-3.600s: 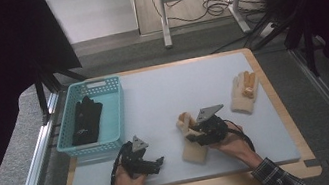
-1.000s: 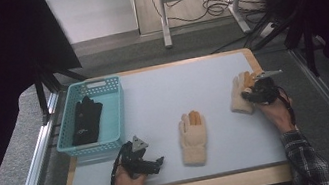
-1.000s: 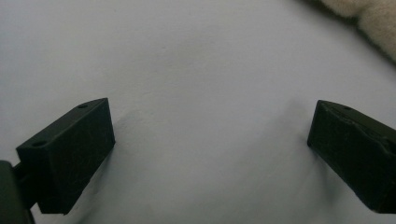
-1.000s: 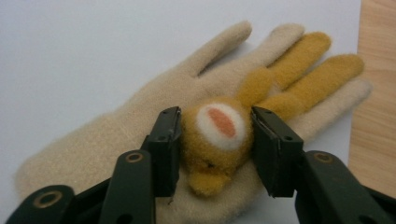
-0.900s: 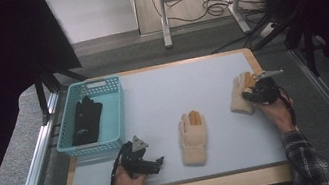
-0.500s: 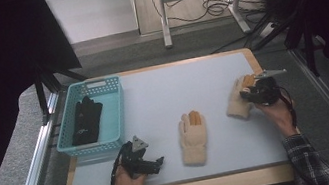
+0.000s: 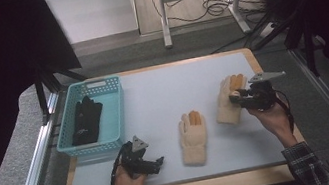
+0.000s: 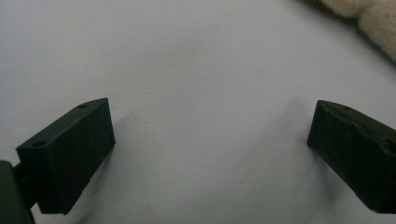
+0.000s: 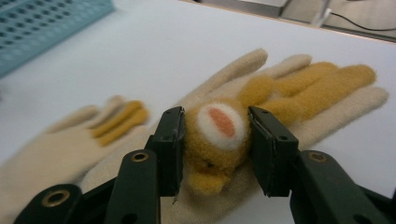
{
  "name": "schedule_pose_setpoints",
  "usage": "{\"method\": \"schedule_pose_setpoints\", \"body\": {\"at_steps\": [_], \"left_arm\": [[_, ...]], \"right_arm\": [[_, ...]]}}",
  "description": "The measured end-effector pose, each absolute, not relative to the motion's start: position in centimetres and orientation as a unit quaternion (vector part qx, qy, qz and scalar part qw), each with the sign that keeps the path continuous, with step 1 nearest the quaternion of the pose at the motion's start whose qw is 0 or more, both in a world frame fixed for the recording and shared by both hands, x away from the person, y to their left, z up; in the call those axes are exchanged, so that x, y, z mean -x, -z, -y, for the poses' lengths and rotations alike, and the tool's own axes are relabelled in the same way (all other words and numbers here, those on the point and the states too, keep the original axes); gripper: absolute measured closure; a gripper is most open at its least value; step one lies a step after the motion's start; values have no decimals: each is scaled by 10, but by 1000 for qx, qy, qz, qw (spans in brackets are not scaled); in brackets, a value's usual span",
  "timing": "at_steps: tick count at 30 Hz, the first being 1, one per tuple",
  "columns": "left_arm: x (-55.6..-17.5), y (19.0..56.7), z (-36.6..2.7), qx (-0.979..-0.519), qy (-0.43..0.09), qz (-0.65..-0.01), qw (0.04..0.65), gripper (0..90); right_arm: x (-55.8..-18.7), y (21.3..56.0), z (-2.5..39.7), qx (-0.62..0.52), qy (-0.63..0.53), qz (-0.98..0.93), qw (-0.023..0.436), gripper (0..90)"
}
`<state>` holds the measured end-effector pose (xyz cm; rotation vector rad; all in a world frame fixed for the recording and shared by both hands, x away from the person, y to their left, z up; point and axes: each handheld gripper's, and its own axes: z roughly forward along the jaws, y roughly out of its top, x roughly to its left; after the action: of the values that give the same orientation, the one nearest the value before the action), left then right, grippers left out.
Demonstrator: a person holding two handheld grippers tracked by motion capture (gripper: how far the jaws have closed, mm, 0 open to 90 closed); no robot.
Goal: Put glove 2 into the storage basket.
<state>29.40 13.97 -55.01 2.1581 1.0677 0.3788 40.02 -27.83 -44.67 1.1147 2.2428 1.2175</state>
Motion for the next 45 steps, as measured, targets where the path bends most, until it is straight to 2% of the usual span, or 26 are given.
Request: {"method": "schedule_pose_setpoints", "body": {"at_steps": [11, 18, 23, 28, 32, 37, 41, 45], "left_arm": [[-294, 550, -140, -831, -147, -411, 345, 8], [-294, 550, -140, -831, -146, -412, 346, 9], [-294, 550, -140, -830, -147, -412, 345, 9], [-294, 550, -140, -832, -146, -410, 344, 9], [-294, 550, -140, -831, -147, -411, 346, 9], [-294, 550, -140, -832, -146, -410, 344, 9], [-294, 550, -140, -832, -146, -410, 344, 9], [-294, 550, -140, -831, -147, -411, 345, 9]], "right_arm": [[-357, 441, 219, -337, -463, -812, 109, 567], [-337, 456, 177, -312, -457, -830, 78, 566], [-333, 473, 161, -307, -443, -839, 74, 565], [-334, 487, 156, -313, -432, -841, 88, 555], [-337, 499, 155, -316, -419, -846, 89, 486], [-336, 487, 165, -316, -431, -839, 99, 388], [-337, 477, 181, -321, -434, -835, 106, 401], [-337, 483, 200, -326, -418, -841, 106, 520]]}}
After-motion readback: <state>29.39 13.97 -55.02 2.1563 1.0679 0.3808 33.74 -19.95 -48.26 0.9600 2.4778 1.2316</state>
